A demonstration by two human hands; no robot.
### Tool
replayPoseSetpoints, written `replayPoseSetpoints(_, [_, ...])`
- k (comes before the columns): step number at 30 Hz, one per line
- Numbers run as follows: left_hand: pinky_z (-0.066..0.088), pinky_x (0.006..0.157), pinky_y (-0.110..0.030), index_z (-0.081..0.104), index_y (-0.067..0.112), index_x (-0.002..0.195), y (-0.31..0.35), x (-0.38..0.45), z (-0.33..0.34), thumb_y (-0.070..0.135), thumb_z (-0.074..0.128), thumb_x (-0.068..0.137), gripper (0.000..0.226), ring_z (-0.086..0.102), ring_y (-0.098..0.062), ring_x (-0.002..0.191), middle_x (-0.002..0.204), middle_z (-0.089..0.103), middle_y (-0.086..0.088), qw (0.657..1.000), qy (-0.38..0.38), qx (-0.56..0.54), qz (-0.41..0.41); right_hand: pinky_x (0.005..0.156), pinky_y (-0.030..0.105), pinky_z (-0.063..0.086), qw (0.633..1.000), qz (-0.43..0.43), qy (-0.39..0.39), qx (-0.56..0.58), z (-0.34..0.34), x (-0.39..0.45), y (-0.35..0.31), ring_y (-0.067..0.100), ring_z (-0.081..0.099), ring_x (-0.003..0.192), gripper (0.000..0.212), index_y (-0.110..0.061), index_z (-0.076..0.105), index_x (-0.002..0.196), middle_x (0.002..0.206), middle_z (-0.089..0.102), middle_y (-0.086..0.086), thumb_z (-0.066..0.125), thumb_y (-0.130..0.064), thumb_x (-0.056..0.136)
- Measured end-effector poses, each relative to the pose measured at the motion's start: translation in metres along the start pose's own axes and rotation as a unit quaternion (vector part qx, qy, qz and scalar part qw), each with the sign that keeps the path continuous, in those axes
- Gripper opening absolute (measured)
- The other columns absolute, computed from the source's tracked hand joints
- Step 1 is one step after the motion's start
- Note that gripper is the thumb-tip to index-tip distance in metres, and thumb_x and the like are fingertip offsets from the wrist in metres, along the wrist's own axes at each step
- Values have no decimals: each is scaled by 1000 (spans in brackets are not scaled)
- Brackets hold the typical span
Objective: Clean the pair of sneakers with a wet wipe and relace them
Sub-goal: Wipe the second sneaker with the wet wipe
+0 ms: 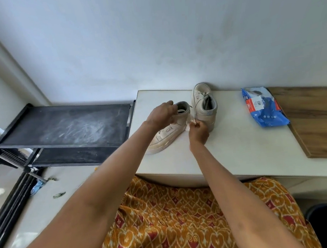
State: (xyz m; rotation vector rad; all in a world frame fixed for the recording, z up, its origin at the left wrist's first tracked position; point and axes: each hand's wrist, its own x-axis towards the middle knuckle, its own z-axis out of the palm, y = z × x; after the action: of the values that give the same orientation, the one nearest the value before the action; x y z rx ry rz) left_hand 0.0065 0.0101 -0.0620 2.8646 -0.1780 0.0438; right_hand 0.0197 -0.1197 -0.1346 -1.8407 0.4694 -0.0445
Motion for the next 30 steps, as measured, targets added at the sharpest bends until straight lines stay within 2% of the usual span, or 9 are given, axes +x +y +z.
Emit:
replayPoseSetpoints(3, [42,64,-37,60,5,103,-2,0,5,16,69,80,27,56,-31,88,103,53,-13,1000,11,-9,-9,69,23,34,1000,2,20,14,6,-9,4,31,61,101,22,-9,69,105,110,69,12,55,-13,90])
replayPoseSetpoints(9, [42,64,-36,60,6,102,-3,0,8,14,68,80,25,55,-30,90,103,53,-12,999,29,-14,-14,70,19,38,995,-100,4,-13,16,-59,34,23,64,90,17,-10,71,101,100,71,8,61,-15,88])
replayPoseSetpoints(15, [41,64,-35,60,6,104,-4,1,13,15,67,81,26,56,-31,90,103,54,-13,999,42,-13,-12,61,24,43,978,-182,-79,-60,8,-78,53,19,60,76,12,-18,72,93,84,64,7,63,-23,87])
replayPoseSetpoints(17, [41,66,-36,61,6,105,-4,0,12,14,66,82,25,55,-30,91,103,54,-13,999,42,-17,-13,62,23,39,983,-164,-73,-46,3,-69,47,18,58,77,13,-17,70,94,89,66,8,60,-22,88])
replayPoseSetpoints(20, [43,64,-35,63,7,101,-2,-2,11,12,63,83,18,56,-31,86,99,55,-11,998,52,-28,-18,64,24,33,998,-53,23,36,-1,-43,22,25,60,89,15,-11,66,99,101,68,10,56,-18,91])
replayPoseSetpoints(22, [42,63,-34,65,8,95,-1,-1,12,13,62,84,12,57,-31,81,94,56,-10,998,53,-31,-24,69,23,34,998,-9,42,53,-1,-28,9,27,60,98,18,-10,65,104,107,68,8,56,-18,91])
replayPoseSetpoints(27, [41,61,-33,67,8,85,-3,5,16,18,62,84,11,58,-30,78,89,57,-9,996,57,-47,-45,62,17,30,997,-29,33,63,14,-40,2,25,63,97,14,-11,67,98,106,70,5,58,-14,89])
replayPoseSetpoints(30, [42,63,-33,67,6,87,-2,6,17,13,59,83,12,58,-30,79,91,59,-10,995,60,-53,-54,64,20,37,997,-56,9,47,24,-70,23,22,64,90,13,-14,69,97,100,70,6,59,-12,88])
